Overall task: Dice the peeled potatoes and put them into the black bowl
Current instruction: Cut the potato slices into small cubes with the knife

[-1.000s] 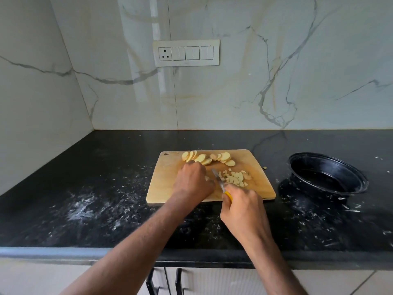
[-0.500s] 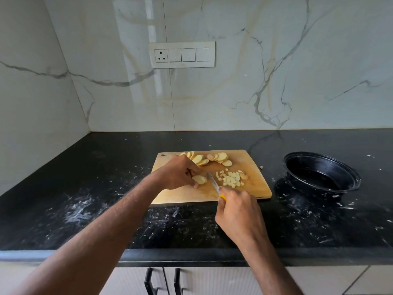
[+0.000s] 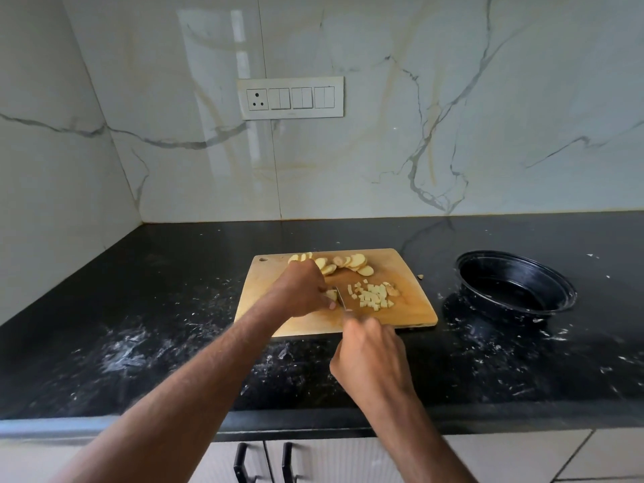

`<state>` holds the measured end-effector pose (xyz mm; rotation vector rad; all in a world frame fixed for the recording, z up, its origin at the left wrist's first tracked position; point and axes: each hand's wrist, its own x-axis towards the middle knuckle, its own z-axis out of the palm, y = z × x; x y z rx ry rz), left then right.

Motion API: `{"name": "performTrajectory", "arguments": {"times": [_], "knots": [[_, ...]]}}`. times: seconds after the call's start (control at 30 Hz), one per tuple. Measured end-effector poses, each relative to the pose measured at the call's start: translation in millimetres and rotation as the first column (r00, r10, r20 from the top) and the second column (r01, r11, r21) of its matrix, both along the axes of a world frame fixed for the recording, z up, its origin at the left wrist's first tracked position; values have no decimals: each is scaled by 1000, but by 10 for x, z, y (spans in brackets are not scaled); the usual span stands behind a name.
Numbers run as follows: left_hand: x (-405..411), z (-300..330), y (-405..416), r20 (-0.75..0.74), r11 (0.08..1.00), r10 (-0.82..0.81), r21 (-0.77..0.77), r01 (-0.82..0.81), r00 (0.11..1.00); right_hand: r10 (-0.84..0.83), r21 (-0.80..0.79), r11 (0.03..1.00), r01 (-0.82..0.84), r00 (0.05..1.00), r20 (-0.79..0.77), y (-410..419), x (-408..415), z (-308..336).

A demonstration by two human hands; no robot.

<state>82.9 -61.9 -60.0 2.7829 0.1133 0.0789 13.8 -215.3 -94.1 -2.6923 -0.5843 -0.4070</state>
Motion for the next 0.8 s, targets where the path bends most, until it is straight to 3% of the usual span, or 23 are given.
{"name": "performTrajectory", "arguments": {"times": [0.13, 0.37, 0.5, 0.8], "knots": [[-27, -63, -84, 33, 987, 141, -84, -138, 989, -49, -7, 999, 48, 999, -16, 32, -33, 31], [-126, 47, 101, -60, 997, -69, 29, 71, 996, -97, -17, 995, 96, 995, -12, -42, -32, 84], [-122, 58, 103, -84, 989, -149, -7, 149, 985, -78, -16, 997, 78, 997, -6, -13, -66, 72], [-120, 0, -3, -24, 999, -54, 5, 54, 998, 7, -37, 999, -6, 1000, 23, 36, -3, -4]]}}
